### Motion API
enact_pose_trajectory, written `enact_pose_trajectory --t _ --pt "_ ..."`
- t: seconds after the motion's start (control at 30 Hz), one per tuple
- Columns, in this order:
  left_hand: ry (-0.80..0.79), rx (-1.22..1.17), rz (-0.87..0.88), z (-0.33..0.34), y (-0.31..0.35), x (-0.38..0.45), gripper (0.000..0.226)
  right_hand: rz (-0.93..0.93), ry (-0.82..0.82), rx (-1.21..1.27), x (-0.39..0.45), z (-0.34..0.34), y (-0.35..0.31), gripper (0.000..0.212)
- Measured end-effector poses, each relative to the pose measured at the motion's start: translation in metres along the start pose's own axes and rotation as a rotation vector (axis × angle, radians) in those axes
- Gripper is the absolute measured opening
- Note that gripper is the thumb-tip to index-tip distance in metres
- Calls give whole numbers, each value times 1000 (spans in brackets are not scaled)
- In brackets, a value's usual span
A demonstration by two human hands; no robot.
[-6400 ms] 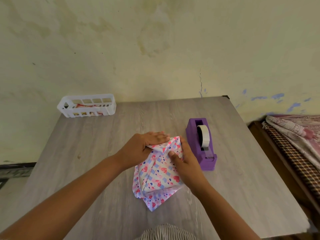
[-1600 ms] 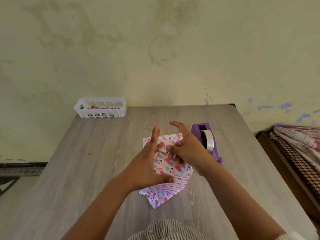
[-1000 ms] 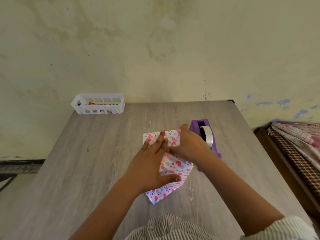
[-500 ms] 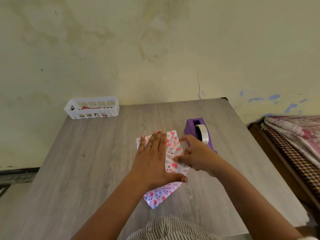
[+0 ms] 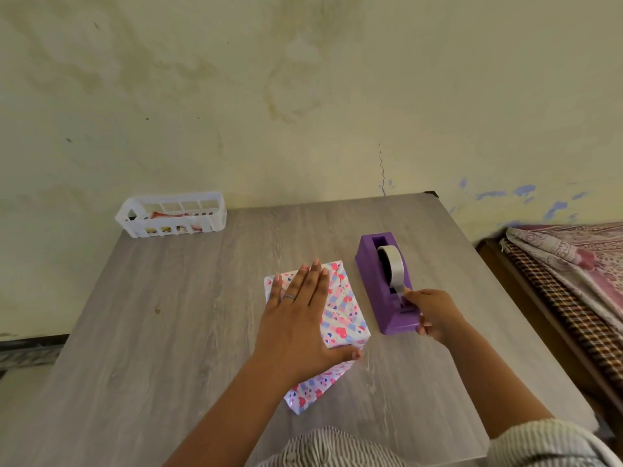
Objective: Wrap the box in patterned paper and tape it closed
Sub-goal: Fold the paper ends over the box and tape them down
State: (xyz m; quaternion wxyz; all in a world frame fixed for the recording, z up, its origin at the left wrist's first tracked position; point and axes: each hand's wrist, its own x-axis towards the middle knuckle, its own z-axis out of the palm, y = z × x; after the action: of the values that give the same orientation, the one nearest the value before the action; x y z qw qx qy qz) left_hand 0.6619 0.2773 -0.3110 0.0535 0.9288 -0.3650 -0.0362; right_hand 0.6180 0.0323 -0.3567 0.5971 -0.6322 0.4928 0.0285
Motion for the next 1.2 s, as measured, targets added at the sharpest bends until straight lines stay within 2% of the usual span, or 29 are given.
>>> enact_pose_trajectory --t 0.2,0.43,0.67,0.93,1.2 --pt "-17 -6 -16 1 0 3 127 163 -19 297 5 19 -11 11" --pt "-2 7 -19 3 0 4 127 162 56 601 -6 34 -19 9" --pt "-5 30 -26 5 -1 5 121 41 130 910 -18 41 8 10" --pt "-3 23 -34 2 0 5 120 -178 36 771 -8 34 43 7" --pt "13 18 -38 2 1 6 122 -253 12 715 0 36 58 30"
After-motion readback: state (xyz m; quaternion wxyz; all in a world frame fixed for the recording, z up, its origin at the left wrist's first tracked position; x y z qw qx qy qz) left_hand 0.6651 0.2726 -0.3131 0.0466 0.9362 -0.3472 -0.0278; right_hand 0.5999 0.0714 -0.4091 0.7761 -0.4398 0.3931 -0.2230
